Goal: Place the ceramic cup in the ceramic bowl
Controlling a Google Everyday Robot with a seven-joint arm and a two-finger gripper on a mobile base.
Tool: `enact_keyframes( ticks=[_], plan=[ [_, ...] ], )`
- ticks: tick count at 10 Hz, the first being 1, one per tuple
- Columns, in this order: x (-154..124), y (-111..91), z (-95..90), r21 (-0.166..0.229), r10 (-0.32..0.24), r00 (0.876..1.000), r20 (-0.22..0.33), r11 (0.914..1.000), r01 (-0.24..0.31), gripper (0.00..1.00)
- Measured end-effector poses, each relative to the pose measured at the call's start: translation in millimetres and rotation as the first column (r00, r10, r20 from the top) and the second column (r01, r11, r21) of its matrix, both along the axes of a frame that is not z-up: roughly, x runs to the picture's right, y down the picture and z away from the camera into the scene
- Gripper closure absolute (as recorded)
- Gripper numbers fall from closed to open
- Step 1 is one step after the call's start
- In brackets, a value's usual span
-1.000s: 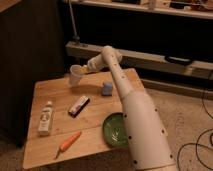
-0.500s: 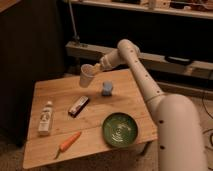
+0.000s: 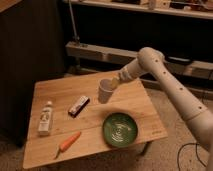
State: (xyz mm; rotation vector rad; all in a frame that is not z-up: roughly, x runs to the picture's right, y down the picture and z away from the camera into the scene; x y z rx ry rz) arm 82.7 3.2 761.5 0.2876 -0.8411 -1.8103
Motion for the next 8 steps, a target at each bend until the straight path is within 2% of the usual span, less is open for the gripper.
enact_keyframes(
  ticks=[2,3,4,6,7,8],
  plan=[
    [37.4,36.0,-18.5,-0.022,-0.006,0.997,-0.081,0.9998,0.005,1.00],
    [62.1,66.7,-24.0,-0.039,-0.025,0.990,-0.138,0.9990,0.019,1.00],
    [77.8,92.5,-23.0,-0.056,-0.043,0.984,-0.172,0.9979,0.034,1.00],
    [96.6,133.6,-16.3,-0.082,-0.086,0.977,-0.194,0.9941,0.071,1.00],
    [99.1,144.4,-15.4,-0.084,-0.111,0.975,-0.193,0.9918,0.096,0.96],
    [96.5,149.8,-12.3,-0.068,-0.130,0.973,-0.192,0.9906,0.119,0.86]
  ],
)
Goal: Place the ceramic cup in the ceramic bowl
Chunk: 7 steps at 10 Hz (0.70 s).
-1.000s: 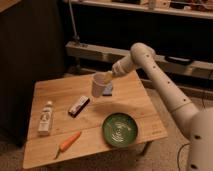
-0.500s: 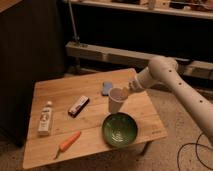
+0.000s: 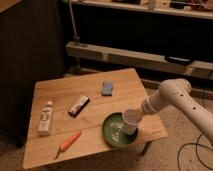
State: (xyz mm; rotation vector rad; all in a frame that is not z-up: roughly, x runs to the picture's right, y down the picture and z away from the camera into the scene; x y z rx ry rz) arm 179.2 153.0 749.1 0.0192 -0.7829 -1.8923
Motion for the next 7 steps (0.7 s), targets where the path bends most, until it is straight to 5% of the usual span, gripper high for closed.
enact_keyframes(
  ticks=[4,7],
  plan=[
    [-46.0,-14.0,12.1,0.096,-0.037,0.997,0.062,0.9949,0.031,0.41],
    [-57.3,-13.4,18.6,0.090,-0.064,0.993,0.096,0.9944,0.055,0.20]
  ],
)
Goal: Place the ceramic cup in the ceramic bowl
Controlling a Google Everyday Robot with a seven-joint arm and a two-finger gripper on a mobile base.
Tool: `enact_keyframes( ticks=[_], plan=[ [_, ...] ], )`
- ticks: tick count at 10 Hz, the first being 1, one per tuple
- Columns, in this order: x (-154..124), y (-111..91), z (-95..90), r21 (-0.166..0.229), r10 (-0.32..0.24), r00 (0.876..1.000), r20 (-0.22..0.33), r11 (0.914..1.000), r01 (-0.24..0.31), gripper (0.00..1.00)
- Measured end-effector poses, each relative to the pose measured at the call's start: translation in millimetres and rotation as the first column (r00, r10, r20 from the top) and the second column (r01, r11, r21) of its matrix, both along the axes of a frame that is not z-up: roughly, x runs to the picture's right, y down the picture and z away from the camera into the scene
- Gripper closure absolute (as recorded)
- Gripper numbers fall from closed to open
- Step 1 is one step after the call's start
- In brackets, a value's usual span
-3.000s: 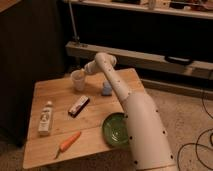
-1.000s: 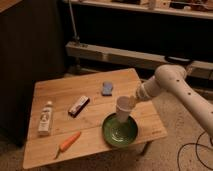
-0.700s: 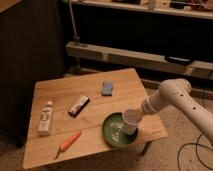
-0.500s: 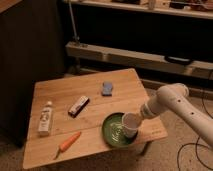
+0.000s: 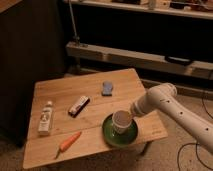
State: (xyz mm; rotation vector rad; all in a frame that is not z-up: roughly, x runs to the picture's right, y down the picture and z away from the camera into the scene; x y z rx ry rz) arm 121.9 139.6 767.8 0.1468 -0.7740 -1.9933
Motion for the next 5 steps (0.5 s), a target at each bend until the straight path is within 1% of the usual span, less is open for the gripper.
enact_keyframes(
  ticks=[1,2,3,4,5],
  plan=[
    [0.1,0.2,1.0,-0.012,-0.014,1.000,0.011,0.9998,0.014,0.20],
    [0.0,-0.2,1.2,-0.020,-0.024,0.999,0.032,0.9995,0.024,0.20],
    [2.3,-2.5,0.8,-0.038,-0.014,0.997,0.079,0.9991,0.017,0.20],
    [6.0,-9.6,-2.0,-0.067,0.017,0.991,0.136,0.9977,-0.008,0.20],
    [5.6,-21.9,-10.0,-0.088,0.034,0.981,0.191,0.9960,-0.017,0.20]
  ],
)
